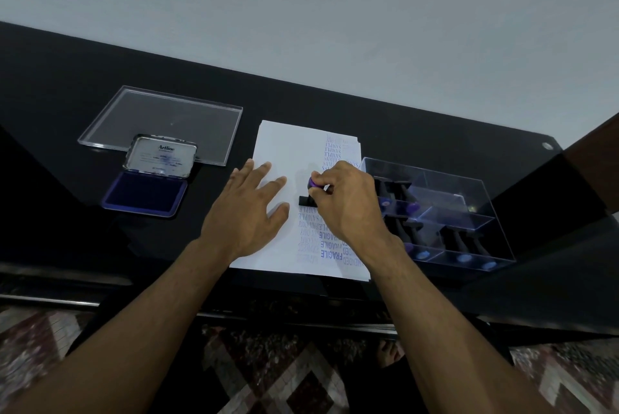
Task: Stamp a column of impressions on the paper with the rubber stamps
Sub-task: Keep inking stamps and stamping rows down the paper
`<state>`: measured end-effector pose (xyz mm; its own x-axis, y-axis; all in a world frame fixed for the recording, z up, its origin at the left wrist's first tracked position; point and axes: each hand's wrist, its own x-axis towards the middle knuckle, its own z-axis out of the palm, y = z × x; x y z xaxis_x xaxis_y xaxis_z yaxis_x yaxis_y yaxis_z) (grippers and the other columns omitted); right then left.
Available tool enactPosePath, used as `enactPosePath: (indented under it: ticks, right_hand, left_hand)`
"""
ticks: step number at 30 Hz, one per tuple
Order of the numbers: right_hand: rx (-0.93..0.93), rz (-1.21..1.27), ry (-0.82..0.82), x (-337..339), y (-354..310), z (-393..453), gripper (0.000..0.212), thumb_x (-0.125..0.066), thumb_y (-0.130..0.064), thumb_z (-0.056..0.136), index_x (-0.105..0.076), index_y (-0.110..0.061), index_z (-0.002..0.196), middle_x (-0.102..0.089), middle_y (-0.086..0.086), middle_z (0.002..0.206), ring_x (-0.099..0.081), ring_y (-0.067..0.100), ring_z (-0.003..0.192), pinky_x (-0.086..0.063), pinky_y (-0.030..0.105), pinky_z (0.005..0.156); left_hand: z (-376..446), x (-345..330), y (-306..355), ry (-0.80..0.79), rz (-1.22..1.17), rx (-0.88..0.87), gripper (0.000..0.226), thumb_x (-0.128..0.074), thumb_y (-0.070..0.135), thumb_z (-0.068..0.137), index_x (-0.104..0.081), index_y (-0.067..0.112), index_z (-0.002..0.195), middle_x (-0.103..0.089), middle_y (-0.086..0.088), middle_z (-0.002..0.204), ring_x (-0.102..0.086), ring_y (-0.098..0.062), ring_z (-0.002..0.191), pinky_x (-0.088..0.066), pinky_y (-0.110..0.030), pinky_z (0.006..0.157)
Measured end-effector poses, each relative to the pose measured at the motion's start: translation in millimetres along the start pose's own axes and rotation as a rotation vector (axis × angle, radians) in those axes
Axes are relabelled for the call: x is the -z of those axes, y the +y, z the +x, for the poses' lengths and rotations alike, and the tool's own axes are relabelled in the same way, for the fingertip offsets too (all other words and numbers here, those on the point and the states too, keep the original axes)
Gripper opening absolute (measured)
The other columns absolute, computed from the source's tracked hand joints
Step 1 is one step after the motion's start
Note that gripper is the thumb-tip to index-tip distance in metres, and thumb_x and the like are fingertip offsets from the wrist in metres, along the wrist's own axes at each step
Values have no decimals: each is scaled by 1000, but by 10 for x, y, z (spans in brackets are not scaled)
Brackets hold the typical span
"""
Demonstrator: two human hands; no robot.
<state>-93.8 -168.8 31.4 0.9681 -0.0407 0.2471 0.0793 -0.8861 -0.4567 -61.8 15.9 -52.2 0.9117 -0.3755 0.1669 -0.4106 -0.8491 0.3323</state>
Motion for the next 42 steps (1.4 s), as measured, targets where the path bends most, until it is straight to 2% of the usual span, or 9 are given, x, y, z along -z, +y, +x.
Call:
enactPosePath:
  ticks: [5, 8, 10, 12, 14, 16, 25, 31, 42]
  right_hand:
    - [-1, 18, -11, 55, 1, -7, 19, -69, -19, 91, -76, -13, 108, -67, 5, 102, -63, 15, 85, -52, 26, 83]
    - [-102, 117, 41, 77, 52, -24, 21, -74, -21, 87, -76, -16, 107, -71, -1, 104, -65, 8, 82, -54, 26, 86]
    - [-218, 294, 175, 112, 126, -64, 23, -77, -21, 84, -76, -18, 106, -72, -4, 101, -69, 7, 78, -59, 32, 79]
    - [-355, 496, 272, 175, 186, -94, 24, -78, -19, 83, -75, -18, 107, -74, -3, 97, -71, 11, 73, -60, 28, 66]
    - [-444, 640, 306, 228, 227, -109, 25, -77, -14, 84, -75, -14, 109, -75, -1, 92, -71, 16, 66, -55, 21, 56]
    - [-473, 690, 311, 259, 250, -123, 24, -75, -12, 85, -74, -11, 110, -76, -2, 87, -71, 17, 61, -57, 25, 57]
    - [-465, 711, 286, 244, 264, -138, 26, -75, -11, 86, -73, -11, 111, -75, -4, 89, -71, 16, 61, -61, 32, 63]
    - [-443, 693, 279, 229, 274, -152, 28, -75, -13, 86, -73, -12, 113, -75, -4, 93, -71, 14, 69, -58, 22, 61]
    - [-427, 713, 276, 211, 277, -163, 27, -75, -13, 86, -73, -14, 113, -75, -2, 94, -72, 16, 77, -56, 19, 59]
  left_hand:
    - [6, 23, 18, -4, -16, 2, 72, -22, 66, 93, -42, 30, 152, -25, -2, 166, -9, -25, 156, -5, -43, 123]
    - [4, 14, 9, -6, -11, 7, 67, -26, 64, 95, -40, 32, 153, -23, -1, 166, -7, -24, 156, -5, -42, 124]
    - [-2, 9, 2, -7, -17, 1, 67, -26, 64, 96, -40, 32, 153, -22, 0, 167, -6, -23, 156, -4, -41, 124]
    - [-8, 11, -6, -4, -28, -3, 69, -24, 65, 95, -40, 31, 153, -22, -1, 166, -6, -23, 156, -4, -41, 125]
    - [-4, 13, -8, -2, -30, -5, 70, -23, 65, 94, -41, 31, 153, -22, -1, 166, -6, -24, 156, -1, -40, 124]
    - [0, 13, 3, -9, -24, -1, 69, -24, 65, 95, -40, 31, 153, -21, 0, 167, -5, -23, 156, 2, -38, 122]
    - [-6, 23, 0, -15, -26, -5, 73, -20, 67, 93, -40, 31, 153, -21, -1, 167, -4, -23, 156, 1, -38, 123]
    - [4, 18, 2, -15, -23, -1, 68, -26, 64, 95, -40, 32, 153, -21, -1, 167, -4, -23, 156, 2, -37, 123]
    - [6, 43, 8, -39, -42, 11, 74, -22, 68, 91, -41, 31, 153, -22, -1, 167, -6, -24, 156, 0, -40, 124]
